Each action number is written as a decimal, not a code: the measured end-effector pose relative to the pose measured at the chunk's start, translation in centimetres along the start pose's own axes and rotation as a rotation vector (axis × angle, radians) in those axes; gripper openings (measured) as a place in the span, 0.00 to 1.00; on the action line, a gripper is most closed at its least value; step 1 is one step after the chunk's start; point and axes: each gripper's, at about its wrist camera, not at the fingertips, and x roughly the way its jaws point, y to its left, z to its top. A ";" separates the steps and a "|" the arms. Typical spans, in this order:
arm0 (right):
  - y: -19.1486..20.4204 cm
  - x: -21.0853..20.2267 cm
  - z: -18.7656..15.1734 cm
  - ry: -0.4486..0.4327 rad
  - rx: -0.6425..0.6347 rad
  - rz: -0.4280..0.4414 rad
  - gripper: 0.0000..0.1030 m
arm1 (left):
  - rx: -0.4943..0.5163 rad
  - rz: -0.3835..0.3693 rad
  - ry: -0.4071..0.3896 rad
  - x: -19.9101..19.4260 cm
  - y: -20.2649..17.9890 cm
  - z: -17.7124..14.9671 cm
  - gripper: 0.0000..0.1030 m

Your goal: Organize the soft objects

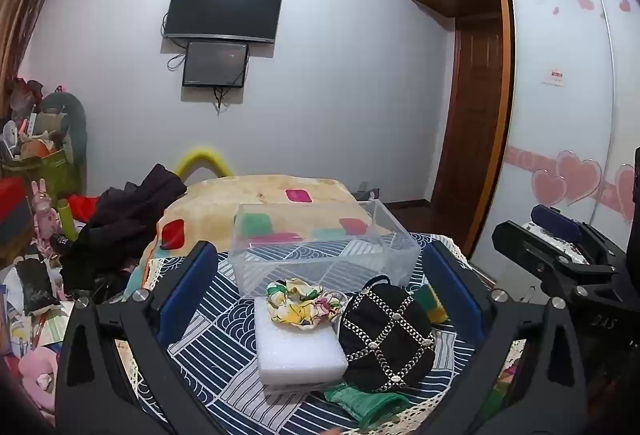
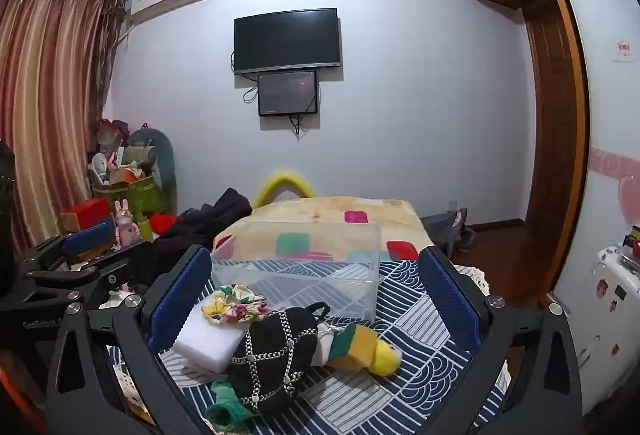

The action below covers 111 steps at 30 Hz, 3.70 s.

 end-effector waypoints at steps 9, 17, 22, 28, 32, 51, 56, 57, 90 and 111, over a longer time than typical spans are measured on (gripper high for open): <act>-0.1 0.0 0.0 0.009 0.010 0.005 1.00 | 0.032 0.012 -0.015 -0.2 -1.0 0.2 1.00; 0.4 -0.6 -0.1 -0.016 0.004 -0.010 1.00 | 0.023 -0.011 -0.027 -1.0 -0.4 0.2 1.00; 0.3 -0.7 0.0 -0.020 0.009 -0.008 1.00 | 0.020 -0.010 -0.028 -1.2 -0.4 0.3 1.00; 0.4 -0.9 0.0 -0.023 0.010 -0.008 1.00 | 0.021 -0.010 -0.028 -1.4 -0.4 0.4 1.00; 0.4 -1.0 0.1 -0.025 0.007 -0.012 1.00 | 0.020 -0.010 -0.027 -1.4 -0.5 0.4 1.00; 0.4 -1.1 0.1 -0.031 0.015 -0.002 1.00 | 0.008 -0.014 -0.021 -1.4 -0.7 0.6 1.00; 0.5 -1.1 0.1 -0.035 0.015 0.001 1.00 | 0.010 -0.014 -0.025 -1.5 -0.7 0.6 1.00; 0.5 -1.1 0.1 -0.036 0.016 0.002 1.00 | 0.011 -0.013 -0.027 -1.5 -0.8 0.6 1.00; 0.5 -1.5 -0.2 -0.059 0.013 0.021 1.00 | 0.027 -0.021 -0.034 -1.5 -1.0 0.3 1.00; -7.2 4.3 -5.3 0.188 0.175 -0.070 0.73 | 0.030 0.002 0.221 7.9 0.0 -3.7 0.66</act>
